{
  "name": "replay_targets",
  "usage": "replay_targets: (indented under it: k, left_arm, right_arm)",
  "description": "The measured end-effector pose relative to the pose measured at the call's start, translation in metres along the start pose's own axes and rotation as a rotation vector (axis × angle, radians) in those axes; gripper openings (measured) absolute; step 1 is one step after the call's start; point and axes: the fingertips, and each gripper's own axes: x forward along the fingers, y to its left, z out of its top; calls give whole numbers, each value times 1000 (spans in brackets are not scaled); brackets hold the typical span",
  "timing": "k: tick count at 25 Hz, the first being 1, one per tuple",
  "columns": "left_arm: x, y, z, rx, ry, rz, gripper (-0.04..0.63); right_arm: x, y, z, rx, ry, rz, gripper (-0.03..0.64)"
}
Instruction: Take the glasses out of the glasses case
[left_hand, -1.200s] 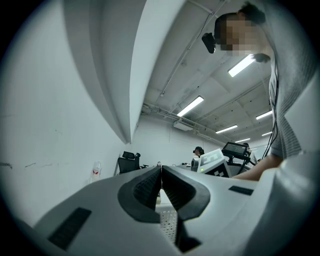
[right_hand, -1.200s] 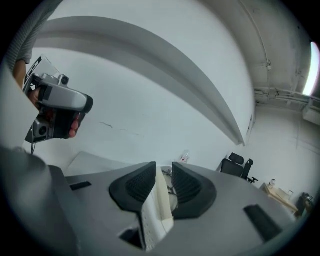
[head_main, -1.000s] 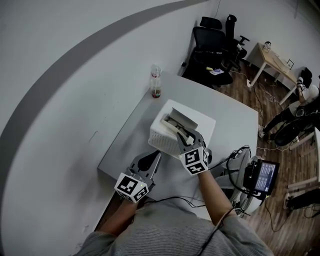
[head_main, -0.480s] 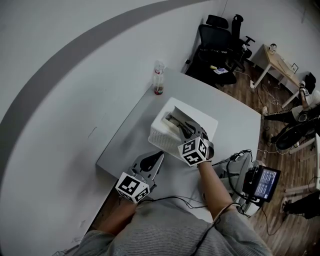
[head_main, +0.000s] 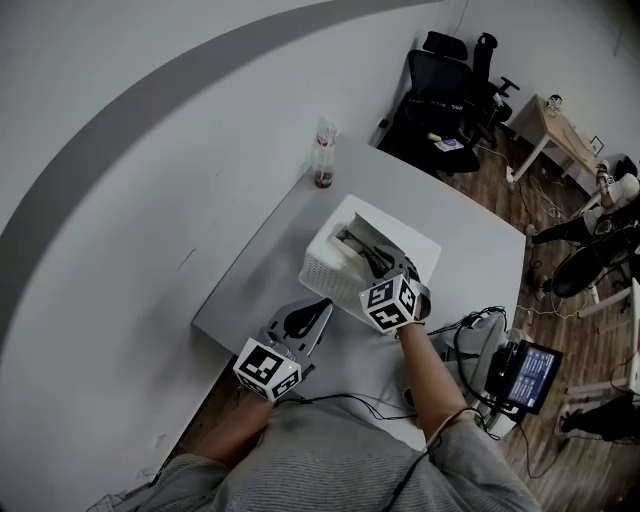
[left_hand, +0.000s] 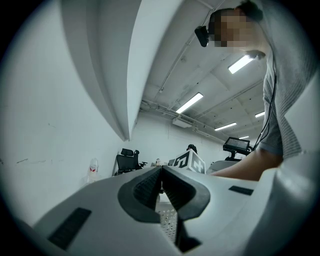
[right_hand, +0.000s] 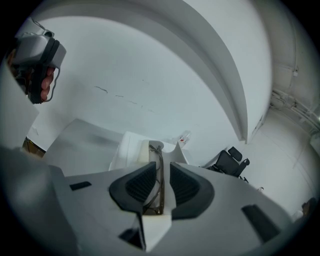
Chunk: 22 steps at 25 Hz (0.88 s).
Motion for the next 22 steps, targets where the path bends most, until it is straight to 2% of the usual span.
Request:
replay_targets:
  k: [9,22]
  left_arm:
    - [23,9,0,39,12,-15,12]
    - [29,19,-5,11,11,-7,12]
  right_arm:
    - [12,-2,-5,-9,42,2,89]
    - [33,-5,-17,-23,163,39,89]
